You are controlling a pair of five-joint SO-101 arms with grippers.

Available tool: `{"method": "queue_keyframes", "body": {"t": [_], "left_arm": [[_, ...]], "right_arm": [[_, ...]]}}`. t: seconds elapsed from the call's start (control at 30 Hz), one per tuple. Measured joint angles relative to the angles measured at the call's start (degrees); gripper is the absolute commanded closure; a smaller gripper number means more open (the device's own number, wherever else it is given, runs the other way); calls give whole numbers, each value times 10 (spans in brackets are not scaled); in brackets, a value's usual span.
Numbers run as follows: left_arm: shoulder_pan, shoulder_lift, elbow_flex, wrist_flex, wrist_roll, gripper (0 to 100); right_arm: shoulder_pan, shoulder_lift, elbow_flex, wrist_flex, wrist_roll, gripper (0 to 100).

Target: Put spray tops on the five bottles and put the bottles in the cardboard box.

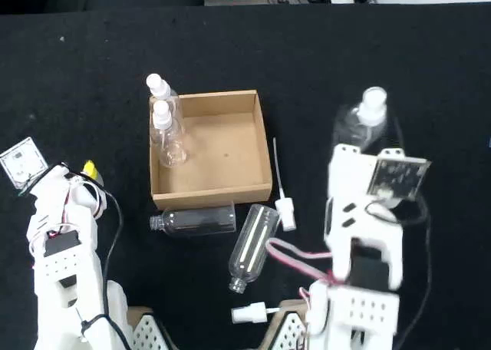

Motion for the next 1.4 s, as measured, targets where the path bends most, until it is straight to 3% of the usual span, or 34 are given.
{"method": "queue_keyframes", "body": {"t": [0.13,0.3,0.5,0.6,0.8,1.13,1.4], "left_arm": [[0,0,0,0,0,838],[0,0,0,0,0,838],[-8,0,0,0,0,838],[-28,0,0,0,0,838],[-38,0,0,0,0,838],[-38,0,14,-47,3,838],[-38,0,15,-54,4,838]], "right_arm": [[-105,-84,-52,120,0,987],[-233,-81,-78,138,-1,987],[-362,37,-135,138,-1,982],[-419,109,-171,138,-35,982],[-475,241,-194,103,-106,982],[-555,316,-158,-30,-112,986],[-563,353,-93,-124,-112,986]]}}
